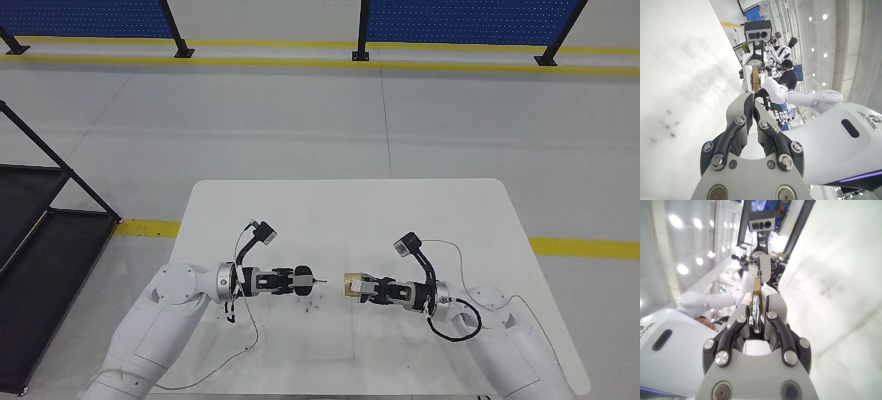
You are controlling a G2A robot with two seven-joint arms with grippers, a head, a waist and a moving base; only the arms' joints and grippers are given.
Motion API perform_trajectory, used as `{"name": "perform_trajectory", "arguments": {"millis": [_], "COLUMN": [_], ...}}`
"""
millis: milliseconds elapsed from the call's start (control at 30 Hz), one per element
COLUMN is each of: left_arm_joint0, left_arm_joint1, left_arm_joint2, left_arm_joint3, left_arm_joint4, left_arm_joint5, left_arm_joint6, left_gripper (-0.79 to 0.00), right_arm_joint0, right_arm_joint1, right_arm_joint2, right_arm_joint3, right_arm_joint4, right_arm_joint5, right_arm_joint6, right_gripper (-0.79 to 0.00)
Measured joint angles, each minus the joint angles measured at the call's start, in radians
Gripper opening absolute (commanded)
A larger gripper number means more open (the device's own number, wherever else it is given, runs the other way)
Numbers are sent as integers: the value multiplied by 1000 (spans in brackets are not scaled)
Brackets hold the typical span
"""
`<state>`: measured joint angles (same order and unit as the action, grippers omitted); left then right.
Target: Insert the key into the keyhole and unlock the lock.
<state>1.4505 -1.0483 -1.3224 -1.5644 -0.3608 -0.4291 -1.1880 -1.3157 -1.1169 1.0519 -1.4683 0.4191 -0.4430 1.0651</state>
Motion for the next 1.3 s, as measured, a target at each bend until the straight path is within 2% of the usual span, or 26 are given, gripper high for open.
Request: {"name": "perform_trajectory", "arguments": {"millis": [467,1300], "left_arm_joint0": [15,17], "left_arm_joint1": [2,10], "left_arm_joint2": [32,60], "left_arm_joint3": [-41,-47], "left_arm_joint4": [109,124], "left_arm_joint5": [-26,-45], "left_arm_joint6": [119,171], "left_gripper": [-785,-785], "right_arm_joint0": [-45,-53], "right_arm_joint1": [8,8], "right_arm_joint2": [12,-6], "right_arm_joint3": [-83,-99], "right_arm_joint4": [-109,-135], "right_arm_joint5": [45,68], "right_arm_joint6": [-115,-164], "right_gripper": [-785,-785]}}
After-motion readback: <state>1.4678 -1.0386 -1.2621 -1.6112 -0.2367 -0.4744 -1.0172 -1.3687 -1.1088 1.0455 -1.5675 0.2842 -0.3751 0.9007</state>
